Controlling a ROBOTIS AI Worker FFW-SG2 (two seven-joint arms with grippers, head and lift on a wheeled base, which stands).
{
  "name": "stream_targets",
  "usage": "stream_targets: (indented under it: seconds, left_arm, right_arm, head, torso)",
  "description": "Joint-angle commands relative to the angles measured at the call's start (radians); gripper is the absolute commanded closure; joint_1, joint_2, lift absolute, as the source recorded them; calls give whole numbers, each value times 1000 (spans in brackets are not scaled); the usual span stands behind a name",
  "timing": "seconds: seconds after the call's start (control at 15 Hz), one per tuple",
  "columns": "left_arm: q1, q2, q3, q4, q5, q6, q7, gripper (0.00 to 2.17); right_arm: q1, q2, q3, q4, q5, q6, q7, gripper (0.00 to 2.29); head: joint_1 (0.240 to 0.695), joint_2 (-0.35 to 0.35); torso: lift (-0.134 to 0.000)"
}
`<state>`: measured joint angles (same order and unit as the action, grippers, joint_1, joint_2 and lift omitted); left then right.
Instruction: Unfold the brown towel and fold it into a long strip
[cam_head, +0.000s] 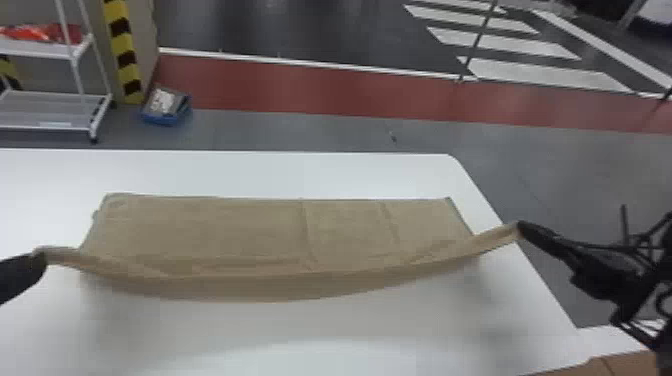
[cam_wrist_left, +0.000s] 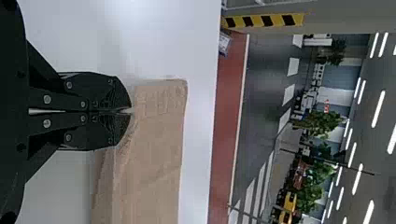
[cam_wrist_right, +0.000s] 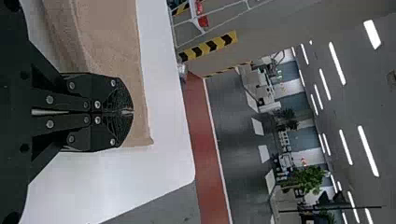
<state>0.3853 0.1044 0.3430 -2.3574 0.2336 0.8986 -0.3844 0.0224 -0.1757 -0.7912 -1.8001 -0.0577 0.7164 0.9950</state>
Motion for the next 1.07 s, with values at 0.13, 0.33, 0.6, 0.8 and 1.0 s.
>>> stream_targets:
  seconds: [0.13,0.33,0.6,0.8,1.0]
  left_arm:
    - [-232,-8,-131,110,-16,40,162,1787]
    - [-367,-14,-220,254,-53,73,265,1787]
    - [-502,-25,-268,477,-134,-16,317,1787]
    - [-565,-22,-265,589,-151,-83,317,1784]
    - [-611,-17,-266,662,-154,-114,305,1781]
  right_arm:
    - [-230,-22,59,140,121,142,-12,1683]
    - [-335,-48,86,300,156,127,-58,1683]
    - [-458,-116,175,582,179,-24,-208,1683]
    - [-538,-120,184,700,197,-97,-236,1683]
    - [-576,-126,242,782,206,-156,-269,1683]
  head:
    - [695,-243]
    - [695,-226]
    - [695,-243]
    - [692,-230]
    - [670,-210]
  torso:
    - [-123]
    - [-123]
    - [-123]
    - [-123]
    - [-123]
